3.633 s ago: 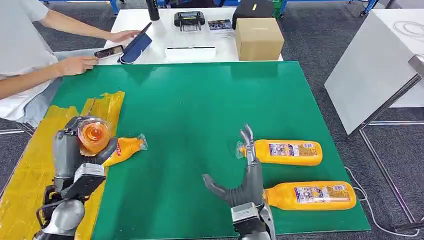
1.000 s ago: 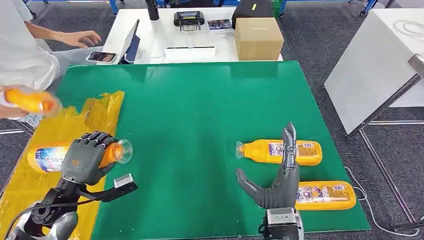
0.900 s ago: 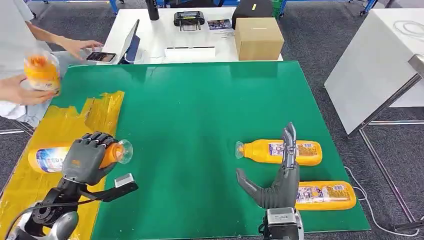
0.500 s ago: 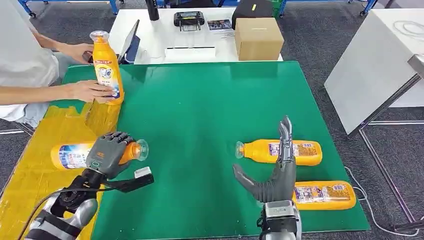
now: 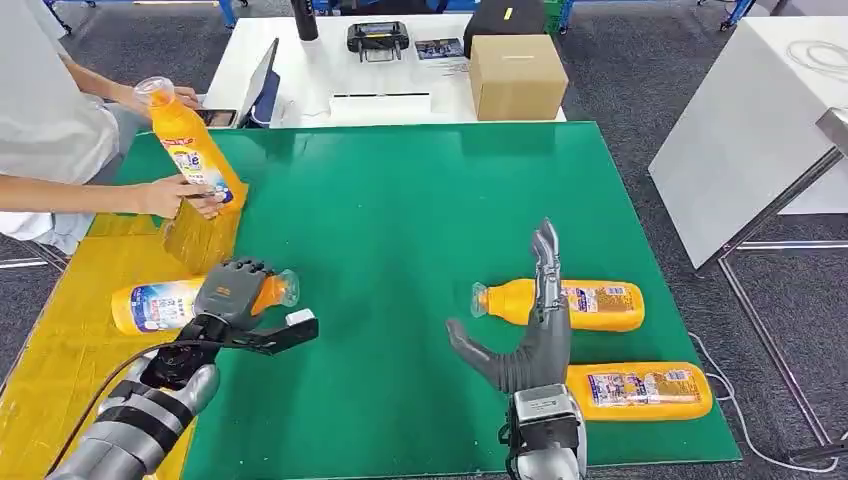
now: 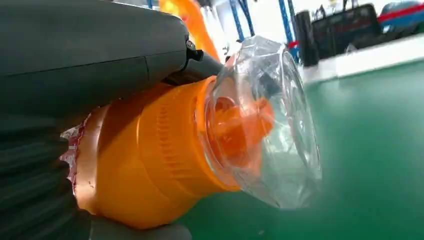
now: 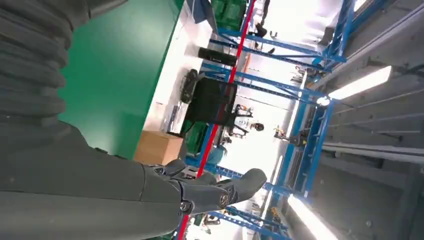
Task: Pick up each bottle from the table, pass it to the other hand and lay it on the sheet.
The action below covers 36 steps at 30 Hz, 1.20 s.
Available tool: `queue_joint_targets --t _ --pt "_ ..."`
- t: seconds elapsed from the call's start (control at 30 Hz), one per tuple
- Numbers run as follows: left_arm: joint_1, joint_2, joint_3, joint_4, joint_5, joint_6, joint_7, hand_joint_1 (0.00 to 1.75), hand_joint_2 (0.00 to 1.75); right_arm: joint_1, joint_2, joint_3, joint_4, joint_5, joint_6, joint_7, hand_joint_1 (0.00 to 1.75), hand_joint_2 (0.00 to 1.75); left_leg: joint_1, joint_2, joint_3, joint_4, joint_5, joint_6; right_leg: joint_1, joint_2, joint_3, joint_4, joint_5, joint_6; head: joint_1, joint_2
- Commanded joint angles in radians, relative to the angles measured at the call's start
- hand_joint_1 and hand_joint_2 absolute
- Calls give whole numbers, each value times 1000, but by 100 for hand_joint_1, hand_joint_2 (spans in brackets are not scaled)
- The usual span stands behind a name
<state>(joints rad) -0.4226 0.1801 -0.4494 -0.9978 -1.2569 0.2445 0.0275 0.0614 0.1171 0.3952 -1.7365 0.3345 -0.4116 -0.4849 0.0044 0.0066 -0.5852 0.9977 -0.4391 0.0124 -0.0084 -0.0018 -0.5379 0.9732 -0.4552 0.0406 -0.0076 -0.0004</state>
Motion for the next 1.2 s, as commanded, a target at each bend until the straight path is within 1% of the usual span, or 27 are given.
queue_joint_targets --t 0.03,0.1,0.13,0.17,0.2,0.4,0.6,0.67,0.7,0.73,0.8,0.83,0.87,0.9,0.93,1.03,1.07,1.1,1.13,1.2 --pt "-82 -20 41 233 19 1 -8 175 175 -43 -18 23 82 -11 0 6 0 175 1 0 2 -1 0 0 1 0 3 -1 0 -1 0 0" --pt "-90 -14 50 277 11 5 2 175 175 -49 -18 24 90 -15 0 7 0 175 2 -1 6 -1 -2 0 2 0 7 -3 -1 -1 0 0" --pt "-95 -14 59 313 13 3 -8 40 175 -52 -18 25 94 -18 -1 6 0 175 1 0 3 -1 -1 0 1 1 3 -2 0 -1 0 0" --pt "-94 -13 59 328 15 0 -21 0 175 -54 -19 25 97 -19 -1 6 0 175 1 0 4 -1 -1 0 1 1 5 -2 0 -1 0 0" --pt "-92 -13 58 337 15 -1 -28 0 175 -56 -20 26 99 -19 0 6 0 175 2 1 6 -2 -1 0 2 2 7 -3 0 -1 0 0" --pt "-95 -20 60 348 21 -4 -37 0 175 -57 -20 27 101 -20 0 6 0 175 0 1 6 -2 0 0 1 2 6 -2 0 -1 0 0" --pt "-92 -22 66 347 28 -1 -43 0 175 -58 -21 30 103 -20 0 8 0 175 1 1 10 -2 0 -1 2 2 10 -3 1 -1 0 0" --pt "-79 -26 81 332 48 20 -59 0 175 -57 -23 30 103 -20 0 9 0 175 1 1 11 -2 0 0 2 2 11 -2 1 -1 0 0" --pt "-55 -36 113 297 104 47 -110 0 175 -56 -24 29 104 -20 -2 9 0 175 0 1 12 -2 0 0 1 2 12 -2 0 -1 0 0" --pt "-47 -39 119 284 116 50 -117 0 175 -56 -24 29 105 -20 -2 10 0 175 1 2 12 -2 0 0 2 2 12 -2 1 -1 0 0" --pt "-3 -47 141 196 152 102 -151 0 175 -51 -25 26 107 -20 -4 11 0 175 0 1 12 -2 0 0 1 2 12 -2 0 -1 0 0" --pt "38 -48 156 112 160 168 -164 0 175 -48 -24 25 107 -20 -5 11 0 175 1 2 13 -3 -1 0 2 3 14 -5 1 -1 0 0" --pt "71 -51 172 45 186 199 -188 0 175 -46 -25 25 108 -19 -7 10 0 175 1 2 12 -3 -1 0 2 2 13 -4 0 -1 0 0" --pt "123 -55 200 -47 247 241 -243 0 175 -42 -26 25 109 -18 -9 12 0 175 0 1 12 -2 -1 0 1 2 12 -2 0 0 0 0" --pt "155 -56 211 -102 279 249 -266 0 175 -38 -28 24 111 -18 -11 11 0 175 1 0 12 -2 -1 0 1 1 12 -3 0 -1 0 0" --pt "288 -75 266 -378 525 247 -433 0 175 -30 -34 19 111 -17 -19 7 0 175 2 1 10 0 -3 0 2 2 11 -3 -1 -1 0 0" --pt "316 -78 277 -435 557 243 -453 0 175 -28 -36 18 113 -16 -20 7 0 175 0 2 7 -1 -2 0 1 2 7 -2 -1 0 1 0" --pt "331 -81 282 -469 577 235 -465 0 175 -28 -37 17 113 -16 -20 5 0 175 1 3 7 0 -3 0 1 3 8 -2 -1 -1 0 0" --pt "362 -92 298 -539 629 245 -507 0 175 -28 -41 16 114 -14 -23 6 0 175 1 2 5 0 -2 0 0 2 5 -2 -1 -1 0 0" --pt "388 -115 316 -593 674 252 -527 0 175 -26 -42 14 110 -12 -29 5 0 175 2 1 6 1 -4 0 1 1 7 -2 -2 -1 0 0"
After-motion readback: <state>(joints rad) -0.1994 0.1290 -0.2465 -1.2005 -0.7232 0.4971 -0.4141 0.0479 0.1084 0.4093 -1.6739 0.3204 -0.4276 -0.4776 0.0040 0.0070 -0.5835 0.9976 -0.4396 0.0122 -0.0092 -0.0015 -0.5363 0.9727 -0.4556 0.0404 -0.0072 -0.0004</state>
